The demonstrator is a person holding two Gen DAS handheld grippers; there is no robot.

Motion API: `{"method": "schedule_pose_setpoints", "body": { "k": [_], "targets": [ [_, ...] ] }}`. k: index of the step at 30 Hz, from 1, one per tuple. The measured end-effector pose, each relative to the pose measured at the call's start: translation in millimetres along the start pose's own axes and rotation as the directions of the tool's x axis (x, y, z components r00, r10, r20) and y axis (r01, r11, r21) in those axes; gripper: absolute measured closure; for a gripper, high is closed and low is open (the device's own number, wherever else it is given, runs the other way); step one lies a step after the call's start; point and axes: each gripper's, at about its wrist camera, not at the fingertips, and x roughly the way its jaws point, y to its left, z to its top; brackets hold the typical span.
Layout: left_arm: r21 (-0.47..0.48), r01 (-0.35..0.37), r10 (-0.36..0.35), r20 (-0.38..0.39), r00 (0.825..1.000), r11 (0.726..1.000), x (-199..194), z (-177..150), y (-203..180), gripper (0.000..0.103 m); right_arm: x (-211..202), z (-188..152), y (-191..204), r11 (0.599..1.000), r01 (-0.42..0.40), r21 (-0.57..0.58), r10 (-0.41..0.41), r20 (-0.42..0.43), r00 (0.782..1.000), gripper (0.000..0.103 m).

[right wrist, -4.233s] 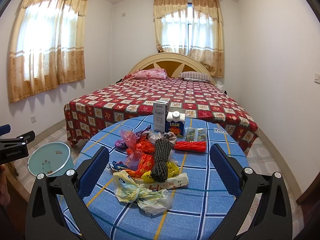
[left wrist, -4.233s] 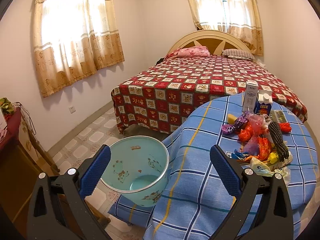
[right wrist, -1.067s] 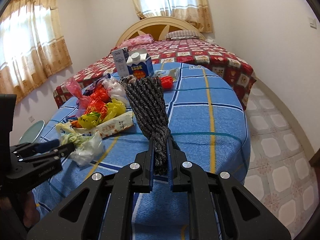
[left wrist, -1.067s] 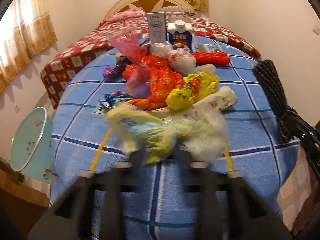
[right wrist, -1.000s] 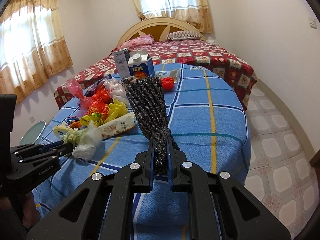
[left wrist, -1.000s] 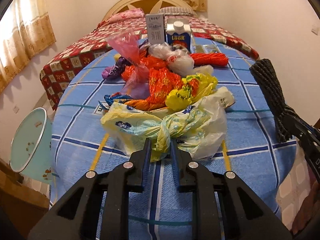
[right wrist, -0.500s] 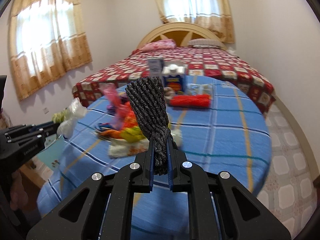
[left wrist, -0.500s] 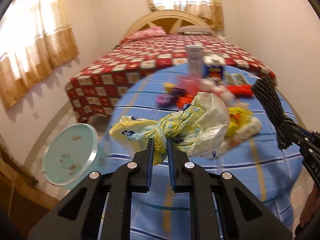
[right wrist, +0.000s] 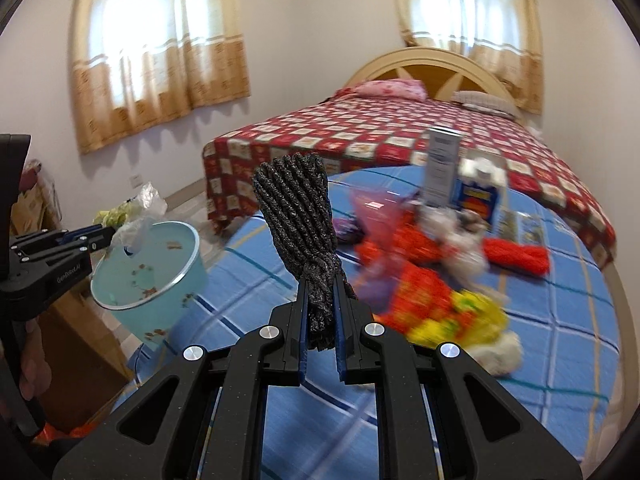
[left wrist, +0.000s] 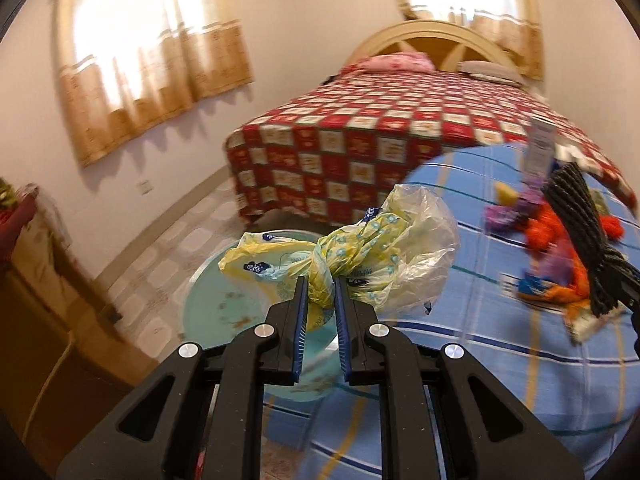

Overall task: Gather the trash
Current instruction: 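Carry the rope and yellow bag over the light-blue bin with both tools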

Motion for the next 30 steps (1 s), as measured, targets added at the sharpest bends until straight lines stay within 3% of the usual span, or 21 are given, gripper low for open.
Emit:
{"method": "schedule_pose_setpoints", "body": {
  "k": [12,30],
  "targets": [
    [-0.081,-0.143,0.141,-0.027,0.99,0.986,26,2,61,0.089,55,30,63,0.992,-0.074,-0.098,0.07,-0.039,0.997,0.092],
    [-0.143,-0.259,0.245,-0.106,0.964,0.955,63,-4,112,0.089,114,46,126,0.969,-0.145,-0.202,0.126,-0.103,0.987,0.092]
  ]
}}
